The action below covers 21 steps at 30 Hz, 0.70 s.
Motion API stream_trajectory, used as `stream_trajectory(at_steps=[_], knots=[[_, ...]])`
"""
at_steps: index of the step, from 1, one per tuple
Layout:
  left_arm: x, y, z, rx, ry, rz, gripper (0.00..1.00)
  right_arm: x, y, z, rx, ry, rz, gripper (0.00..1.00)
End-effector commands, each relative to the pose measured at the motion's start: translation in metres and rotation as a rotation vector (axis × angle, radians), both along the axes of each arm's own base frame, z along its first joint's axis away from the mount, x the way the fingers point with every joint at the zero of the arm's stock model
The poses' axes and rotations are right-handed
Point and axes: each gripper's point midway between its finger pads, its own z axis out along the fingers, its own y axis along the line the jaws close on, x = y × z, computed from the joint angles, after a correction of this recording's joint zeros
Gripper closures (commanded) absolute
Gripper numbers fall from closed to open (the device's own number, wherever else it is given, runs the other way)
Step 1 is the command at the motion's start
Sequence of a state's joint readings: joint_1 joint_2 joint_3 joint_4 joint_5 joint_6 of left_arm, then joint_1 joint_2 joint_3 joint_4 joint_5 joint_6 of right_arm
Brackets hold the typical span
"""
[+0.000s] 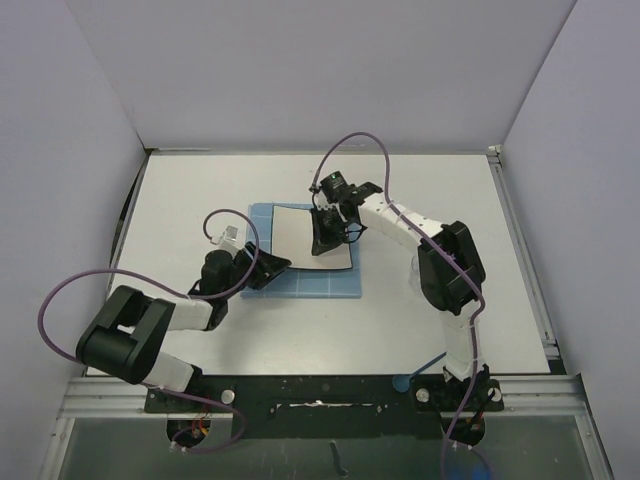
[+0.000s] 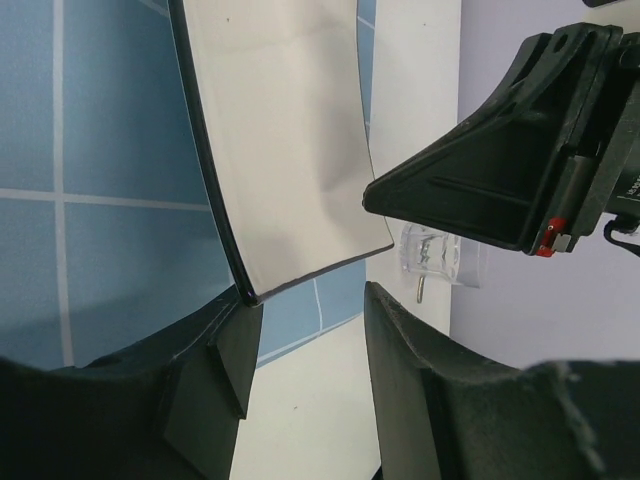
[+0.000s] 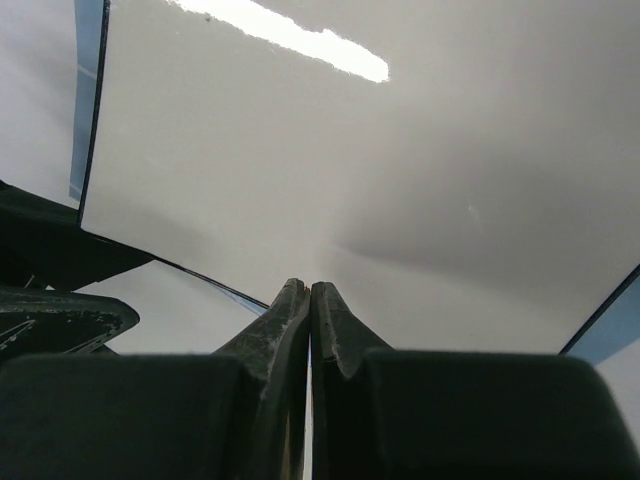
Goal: Set the dinner table for one person
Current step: Place the plate on the napkin.
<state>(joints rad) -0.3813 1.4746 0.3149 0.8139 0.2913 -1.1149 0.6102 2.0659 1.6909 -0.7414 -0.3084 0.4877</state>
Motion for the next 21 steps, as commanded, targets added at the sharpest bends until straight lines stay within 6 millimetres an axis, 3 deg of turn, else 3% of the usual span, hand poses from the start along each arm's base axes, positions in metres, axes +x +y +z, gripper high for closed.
stream_trajectory(at_steps=[1,12,21], knots=[[0.01,0.004,0.032,-0.018,-0.115,0.024,0.57,0.005,0.014,0.026,0.058,-0.058,0.008,1.0],[0.004,0.007,0.028,-0.035,-0.102,0.03,0.58,-0.001,0.022,0.006,0.031,-0.032,0.02,1.0],[-0.006,0.025,0.03,0.009,-0.091,0.068,0.57,-0.005,0.031,-0.009,0.022,-0.011,0.037,1.0]])
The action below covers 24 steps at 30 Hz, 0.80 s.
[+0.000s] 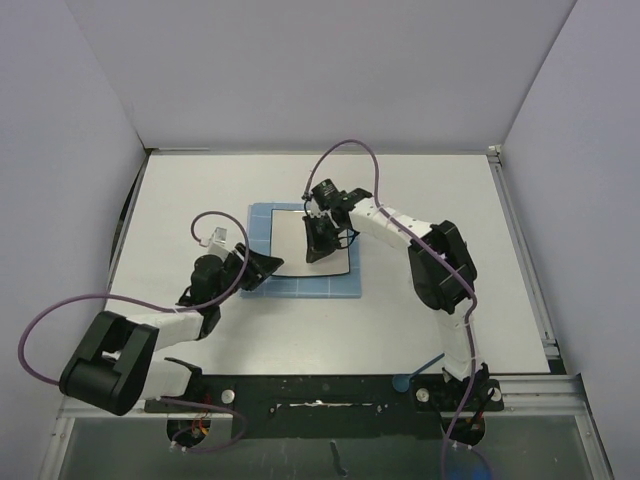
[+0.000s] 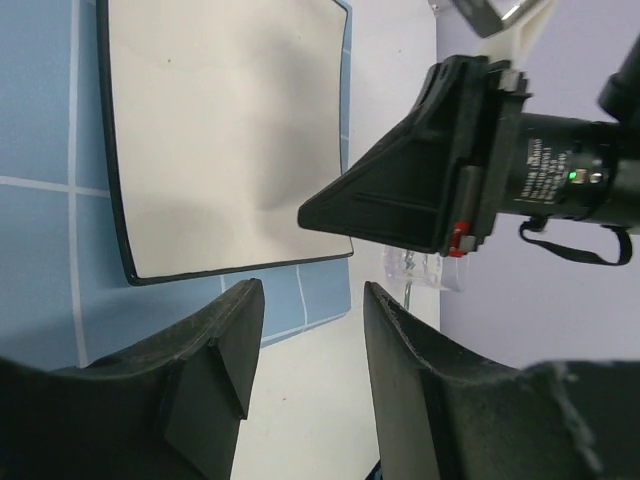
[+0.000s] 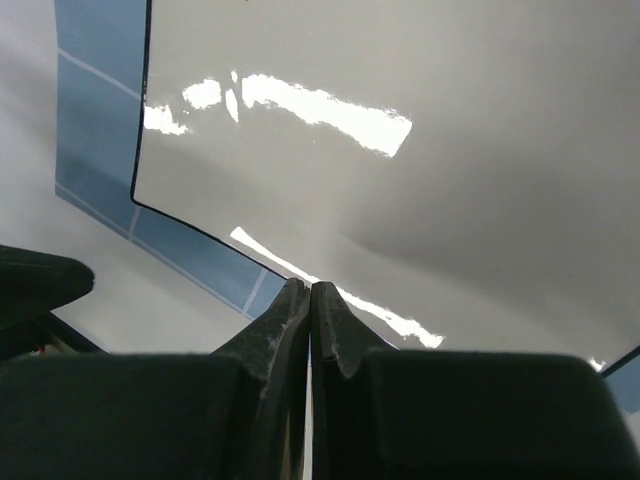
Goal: Set the dinner table for one person
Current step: Place the plate on the napkin.
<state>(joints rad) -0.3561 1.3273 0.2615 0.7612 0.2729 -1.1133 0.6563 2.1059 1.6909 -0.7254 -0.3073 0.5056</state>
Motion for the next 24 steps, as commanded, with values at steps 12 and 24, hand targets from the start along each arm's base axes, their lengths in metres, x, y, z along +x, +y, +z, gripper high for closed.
stream_trajectory(at_steps=[12,24], knots=[[0.009,0.03,0.033,0.268,-0.086,0.004,0.41,0.019,-0.003,0.03,-0.015,-0.092,0.005,1.0],[0.026,0.064,0.043,0.473,-0.061,0.011,0.2,0.055,-0.095,0.048,0.032,-0.089,-0.138,0.61]])
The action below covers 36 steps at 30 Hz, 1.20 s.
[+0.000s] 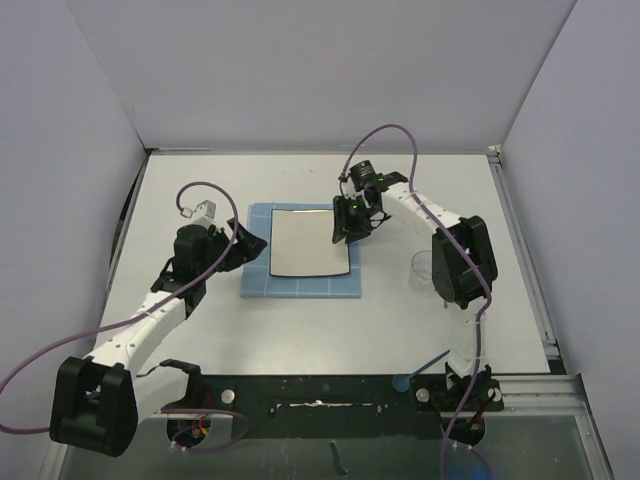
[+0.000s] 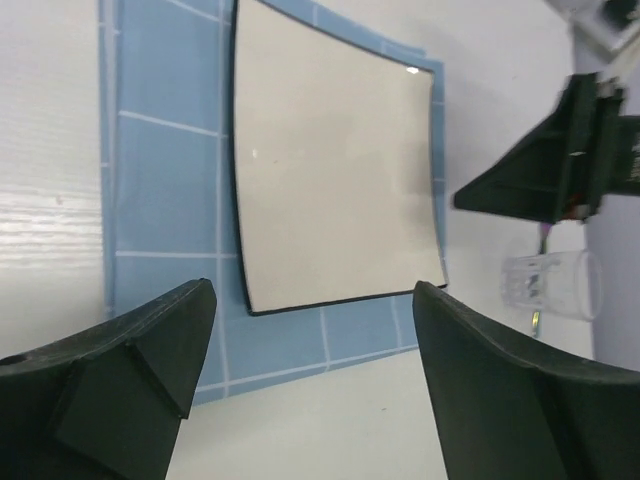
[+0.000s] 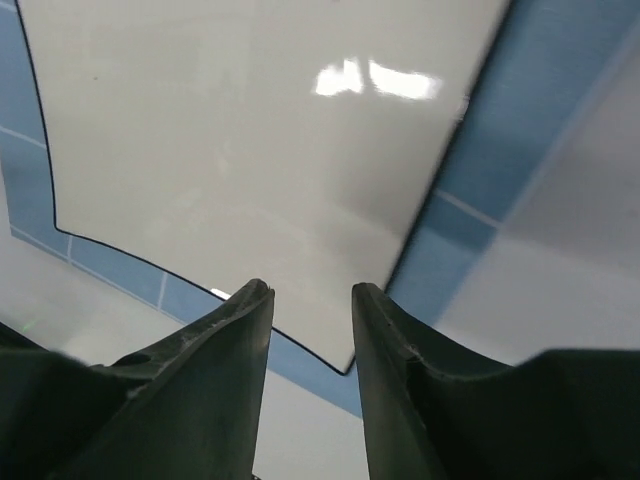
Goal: Set the dinner table for one person
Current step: Place the plate on the napkin.
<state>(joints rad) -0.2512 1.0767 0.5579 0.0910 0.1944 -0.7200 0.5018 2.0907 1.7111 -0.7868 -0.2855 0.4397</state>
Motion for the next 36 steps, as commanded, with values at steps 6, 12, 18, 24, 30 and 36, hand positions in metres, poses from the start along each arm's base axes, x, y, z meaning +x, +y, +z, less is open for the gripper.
stream_trajectory(at_steps=[6,12,18,24,30,36], knots=[[0.014,0.02,-0.024,0.168,0.085,-0.006,0.03,0.008,-0.047,0.038,0.073,-0.073,-0.036,0.64],[0.021,0.02,-0.033,0.136,0.096,-0.008,0.03,0.005,-0.041,0.024,0.083,-0.042,-0.049,0.73],[0.025,0.019,-0.04,0.114,0.113,-0.015,0.03,-0.003,-0.032,0.01,0.07,-0.024,-0.033,0.76],[0.025,0.016,-0.042,0.093,0.119,-0.029,0.03,-0.013,-0.036,-0.01,0.058,0.008,-0.039,0.75],[0.026,0.019,-0.038,0.098,0.118,-0.023,0.03,-0.016,-0.032,-0.025,0.069,0.039,-0.031,0.73],[0.025,0.02,-0.041,0.097,0.127,-0.016,0.03,-0.017,-0.021,-0.034,0.081,0.054,-0.018,0.73]])
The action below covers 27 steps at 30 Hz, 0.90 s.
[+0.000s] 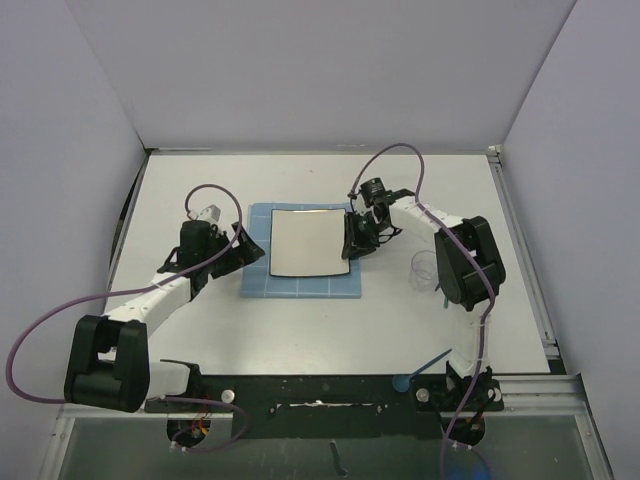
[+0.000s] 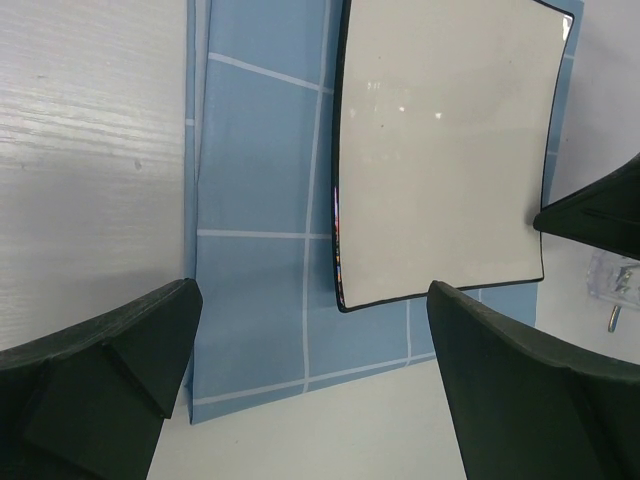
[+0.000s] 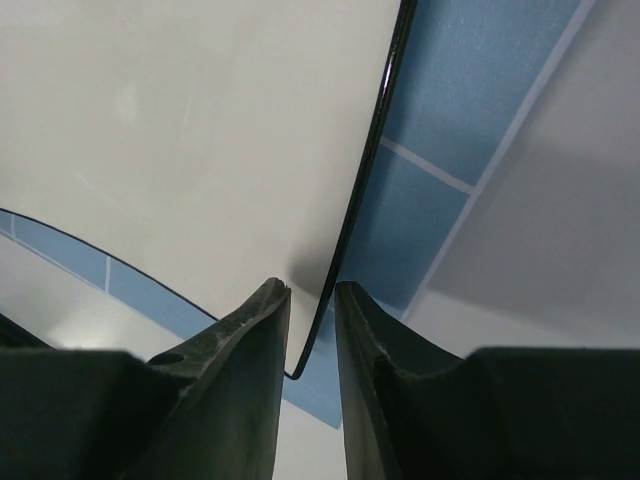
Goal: Set the dinner table for one person
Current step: Place the plate on the napkin, then adjust the plate on the napkin.
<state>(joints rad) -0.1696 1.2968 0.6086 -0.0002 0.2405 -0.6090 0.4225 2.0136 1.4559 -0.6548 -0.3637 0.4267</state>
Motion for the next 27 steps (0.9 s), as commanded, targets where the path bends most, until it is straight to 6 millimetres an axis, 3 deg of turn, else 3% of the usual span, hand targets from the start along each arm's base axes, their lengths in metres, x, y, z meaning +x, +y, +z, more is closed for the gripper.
stream_trajectory(at_steps=[1,8,11,12,20,27], knots=[[0.02,-0.003,0.026,-0.022,-0.086,-0.004,0.03,0.004,0.016,-0.003,0.038,-0.013,0.022,0.73],[0.018,0.0,0.029,-0.013,-0.088,-0.001,0.03,-0.001,0.015,-0.013,0.031,0.002,0.021,0.75],[0.018,0.002,0.027,-0.013,-0.084,0.004,0.03,-0.001,0.016,-0.015,0.029,0.012,0.019,0.98],[0.018,0.001,0.026,-0.017,-0.082,0.005,0.03,0.0,0.017,-0.014,0.027,0.011,0.019,1.0],[0.021,-0.004,0.019,-0.053,-0.071,0.007,0.03,0.003,0.024,0.001,0.038,-0.005,0.026,1.0],[0.02,-0.005,0.018,-0.057,-0.071,0.001,0.03,-0.011,0.037,0.008,0.028,-0.004,0.054,1.0]])
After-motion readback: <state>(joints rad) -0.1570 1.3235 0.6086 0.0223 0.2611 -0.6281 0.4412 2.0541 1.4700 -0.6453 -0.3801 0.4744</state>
